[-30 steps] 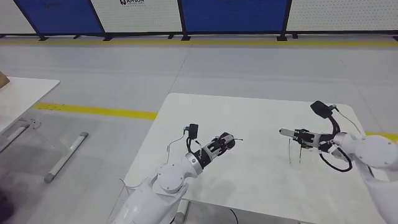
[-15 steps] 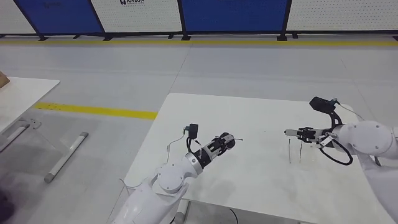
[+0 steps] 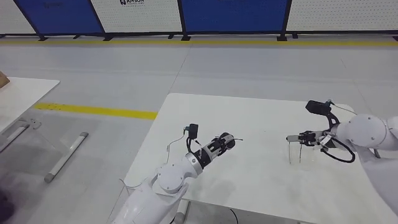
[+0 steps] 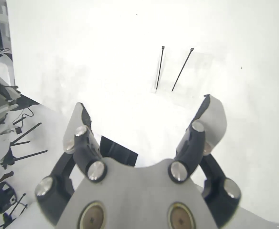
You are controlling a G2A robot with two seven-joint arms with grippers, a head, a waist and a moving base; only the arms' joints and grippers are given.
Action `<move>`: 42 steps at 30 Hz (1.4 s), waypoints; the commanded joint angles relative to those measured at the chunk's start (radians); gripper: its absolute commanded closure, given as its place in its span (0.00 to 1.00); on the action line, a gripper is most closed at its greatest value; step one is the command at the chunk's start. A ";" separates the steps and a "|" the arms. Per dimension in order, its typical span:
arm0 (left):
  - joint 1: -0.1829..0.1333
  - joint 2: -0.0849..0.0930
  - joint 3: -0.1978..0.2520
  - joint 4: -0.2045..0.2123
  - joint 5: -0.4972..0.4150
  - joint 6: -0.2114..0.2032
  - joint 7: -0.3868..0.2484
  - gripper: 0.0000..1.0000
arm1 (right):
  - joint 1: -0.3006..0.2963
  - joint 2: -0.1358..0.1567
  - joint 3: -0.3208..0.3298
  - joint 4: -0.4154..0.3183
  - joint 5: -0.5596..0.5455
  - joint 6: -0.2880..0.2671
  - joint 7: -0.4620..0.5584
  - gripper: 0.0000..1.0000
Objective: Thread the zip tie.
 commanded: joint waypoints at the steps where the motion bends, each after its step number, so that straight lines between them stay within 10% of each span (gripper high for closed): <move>1: 0.000 0.000 0.000 0.000 0.000 0.000 0.000 1.00 | 0.054 -0.004 -0.075 0.057 0.033 0.018 -0.004 0.00; 4: 0.000 0.000 0.000 0.000 0.000 0.000 0.000 1.00 | 0.122 -0.011 -0.159 0.123 0.053 0.027 -0.004 0.00; 37: 0.000 0.000 0.000 0.000 0.000 0.000 0.000 1.00 | 0.111 -0.040 -0.211 0.234 0.014 -0.047 -0.088 0.00; 42: 0.000 0.000 0.000 0.000 0.000 0.000 0.000 1.00 | 0.103 -0.036 -0.191 0.224 0.013 -0.046 -0.078 0.45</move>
